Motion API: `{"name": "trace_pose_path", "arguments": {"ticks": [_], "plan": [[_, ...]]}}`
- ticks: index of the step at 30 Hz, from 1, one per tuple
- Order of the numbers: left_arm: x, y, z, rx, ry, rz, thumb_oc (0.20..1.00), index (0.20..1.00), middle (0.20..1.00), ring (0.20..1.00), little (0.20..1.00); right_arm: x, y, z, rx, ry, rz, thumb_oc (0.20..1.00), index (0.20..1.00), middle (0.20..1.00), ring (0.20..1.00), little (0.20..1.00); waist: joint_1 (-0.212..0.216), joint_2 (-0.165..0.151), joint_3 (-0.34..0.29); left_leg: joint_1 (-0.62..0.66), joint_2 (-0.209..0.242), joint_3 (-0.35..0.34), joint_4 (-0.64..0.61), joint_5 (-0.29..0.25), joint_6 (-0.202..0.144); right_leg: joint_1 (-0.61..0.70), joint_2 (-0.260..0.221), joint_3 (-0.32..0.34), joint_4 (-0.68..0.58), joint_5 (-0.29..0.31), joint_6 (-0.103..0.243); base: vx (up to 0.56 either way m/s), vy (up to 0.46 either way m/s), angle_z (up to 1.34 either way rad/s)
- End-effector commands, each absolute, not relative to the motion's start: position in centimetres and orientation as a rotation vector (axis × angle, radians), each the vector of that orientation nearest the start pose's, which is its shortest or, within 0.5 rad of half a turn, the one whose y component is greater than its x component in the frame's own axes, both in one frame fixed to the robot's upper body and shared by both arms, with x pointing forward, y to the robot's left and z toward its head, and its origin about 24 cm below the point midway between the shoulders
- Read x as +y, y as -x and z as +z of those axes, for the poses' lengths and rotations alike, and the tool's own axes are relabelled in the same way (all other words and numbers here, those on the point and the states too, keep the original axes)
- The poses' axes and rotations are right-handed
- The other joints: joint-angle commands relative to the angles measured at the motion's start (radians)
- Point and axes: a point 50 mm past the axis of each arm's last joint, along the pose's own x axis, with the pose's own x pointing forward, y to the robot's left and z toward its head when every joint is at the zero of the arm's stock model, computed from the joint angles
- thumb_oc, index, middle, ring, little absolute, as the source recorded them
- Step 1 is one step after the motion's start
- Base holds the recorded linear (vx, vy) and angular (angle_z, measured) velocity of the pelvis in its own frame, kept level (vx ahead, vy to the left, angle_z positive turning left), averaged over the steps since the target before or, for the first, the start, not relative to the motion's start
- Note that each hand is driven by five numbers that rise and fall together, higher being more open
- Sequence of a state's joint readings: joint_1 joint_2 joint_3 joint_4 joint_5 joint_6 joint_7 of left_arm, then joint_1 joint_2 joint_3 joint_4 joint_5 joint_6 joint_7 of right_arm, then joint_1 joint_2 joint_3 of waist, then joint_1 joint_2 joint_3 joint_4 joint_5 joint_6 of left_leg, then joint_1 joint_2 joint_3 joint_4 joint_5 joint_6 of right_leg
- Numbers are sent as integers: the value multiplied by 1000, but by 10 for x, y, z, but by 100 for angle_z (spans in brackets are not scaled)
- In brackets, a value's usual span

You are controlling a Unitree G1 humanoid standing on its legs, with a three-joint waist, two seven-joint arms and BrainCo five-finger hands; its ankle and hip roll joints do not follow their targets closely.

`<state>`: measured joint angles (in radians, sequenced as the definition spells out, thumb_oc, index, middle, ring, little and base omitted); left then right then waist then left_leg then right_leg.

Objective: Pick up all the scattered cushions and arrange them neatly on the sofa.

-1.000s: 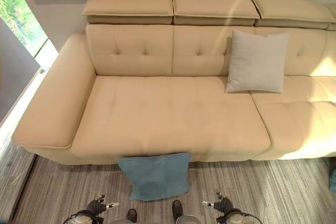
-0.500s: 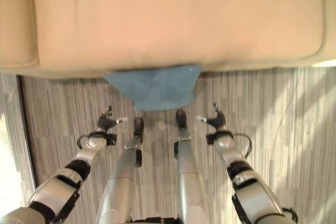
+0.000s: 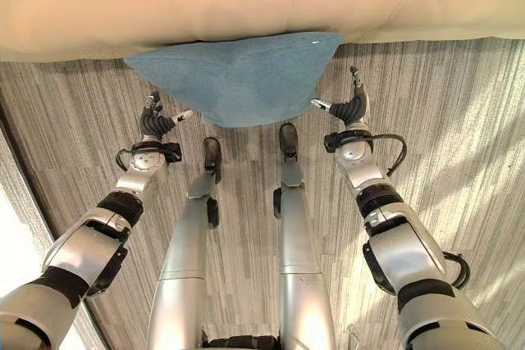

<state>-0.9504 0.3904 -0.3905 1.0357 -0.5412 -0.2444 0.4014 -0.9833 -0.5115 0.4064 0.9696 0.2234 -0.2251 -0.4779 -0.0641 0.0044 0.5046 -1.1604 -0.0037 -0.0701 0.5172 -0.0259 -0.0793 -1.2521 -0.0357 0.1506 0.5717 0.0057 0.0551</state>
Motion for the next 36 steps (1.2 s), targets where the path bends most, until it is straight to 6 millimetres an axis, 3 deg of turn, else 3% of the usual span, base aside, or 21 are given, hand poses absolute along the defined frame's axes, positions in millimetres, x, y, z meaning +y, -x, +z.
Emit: {"name": "trace_pose_path", "arguments": {"ticks": [1, 9, 11, 13, 14, 15, 18, 19, 20, 23, 26, 30, 31, 33, 36], "plan": [[223, -391, 125, -85, -61, 416, 1000, 1000, 1000, 1000, 1000, -229, -391, 164, -276, 462, -396, 1000, 1000, 1000, 1000, 1000, -13, 18, -67, -11, -12, -27, -9, 7, 3, 2, 16, 26, 23, -13, 39, 0, -31, -3], [230, -398, 156, -166, -77, 415, 1000, 1000, 1000, 1000, 1000, -217, -399, 203, -386, 467, -360, 1000, 1000, 1000, 1000, 1000, -15, 21, -52, -91, -15, -26, 17, 10, 1, -78, 24, 19, 55, -15, 40, 6, -13, 0], [229, -402, 175, -212, -82, 401, 1000, 1000, 1000, 1000, 1000, -209, -402, 220, -434, 472, -332, 1000, 1000, 1000, 1000, 1000, -15, 21, -51, -124, -14, -24, 20, 13, 2, -112, 28, 18, 59, -12, 43, 0, 0, 0], [229, -404, 181, -225, -70, 398, 1000, 1000, 1000, 1000, 1000, -206, -403, 225, -446, 465, -324, 1000, 1000, 1000, 1000, 1000, -16, 20, -52, -136, -16, -23, 24, 12, 3, -123, 30, 17, 63, -12, 44, 42, -7, -3], [227, -405, 185, -235, -59, 392, 1000, 1000, 1000, 1000, 1000, -202, -404, 229, -456, 458, -319, 1000, 1000, 1000, 1000, 1000, -14, 21, -57, -132, -14, -26, 33, -22, 4, -122, 33, 15, 77, -46, 44, 80, -29, -2], [223, -407, 196, -266, -55, 377, 1000, 1000, 1000, 1000, 1000, -197, -405, 236, -473, 447, -305, 1000, 1000, 1000, 1000, 1000, -14, 20, -58, -150, -16, -26, 37, -21, 6, -136, 34, 14, 80, -46, 46, 83, -21, -3], [218, -409, 204, -287, -56, 363, 1000, 1000, 1000, 1000, 1000, -191, -406, 241, -487, 437, -286, 1000, 1000, 1000, 1000, 1000, -13, 18, -61, -166, -15, -25, 44, -26, 7, -150, 34, 13, 82, -46, 47, 17, -8, -3], [211, -412, 218, -323, -57, 343, 1000, 1000, 1000, 1000, 1000, -183, -407, 252, -518, 416, -268, 1000, 1000, 1000, 1000, 1000, -16, 17, -61, -195, -16, -26, 40, 9, 8, -174, 33, 14, 71, -11, 50, 0, 0, 0], [204, -413, 224, -343, -50, 326, 1000, 1000, 1000, 1000, 1000, -177, -408, 256, -530, 404, -256, 1000, 1000, 1000, 1000, 1000, -14, 18, -67, -186, -14, -26, 48, -26, 8, -169, 35, 12, 83, -45, 50, 0, 0, 0], [190, -414, 236, -383, -32, 287, 1000, 1000, 1000, 1000, 1000, -167, -409, 263, -548, 367, -224, 1000, 1000, 1000, 1000, 1000, -10, 21, -71, -197, -16, -27, 49, -27, 11, -182, 36, 14, 84, -44, 52, 21, 1, 0], [157, -415, 257, -455, 28, 200, 1000, 1000, 1000, 1000, 1000, -126, -407, 275, -591, 286, -90, 1000, 1000, 1000, 1000, 1000, -4, 19, -79, -206, -20, -25, 40, -25, 16, -190, 39, 12, 75, -40, 54, 36, 2, -1], [128, -413, 261, -479, 55, 113, 1000, 1000, 1000, 1000, 1000, -91, -405, 270, -584, 248, 42, 1000, 1000, 1000, 1000, 1000, 4, 21, -89, -206, -27, -25, 44, -24, 19, -195, 45, 12, 79, -39, 50, 9, 4, 0], [122, -412, 261, -483, 63, 89, 1000, 1000, 1000, 1000, 1000, -83, -403, 268, -582, 245, 76, 642, 642, 642, 642, 642, 7, 20, -93, -204, -27, -25, 42, -24, 20, -193, 45, 11, 77, -37, 50, 0, 0, 0], [111, -409, 267, -511, 110, 41, 200, 200, 200, 200, 200, -67, -401, 267, -581, 232, 137, 200, 200, 200, 200, 200, 9, 19, -100, -196, -27, -25, 32, -19, 18, -186, 42, 5, 65, -32, 50, 0, 0, 0], [102, -400, 269, -557, 185, -20, 200, 200, 200, 200, 200, -65, -395, 270, -615, 199, 164, 200, 200, 200, 200, 200, 10, 14, -117, -163, -26, -29, 7, -15, 15, -151, 46, -3, 41, -27, 47, -4, -18, 3]]}}
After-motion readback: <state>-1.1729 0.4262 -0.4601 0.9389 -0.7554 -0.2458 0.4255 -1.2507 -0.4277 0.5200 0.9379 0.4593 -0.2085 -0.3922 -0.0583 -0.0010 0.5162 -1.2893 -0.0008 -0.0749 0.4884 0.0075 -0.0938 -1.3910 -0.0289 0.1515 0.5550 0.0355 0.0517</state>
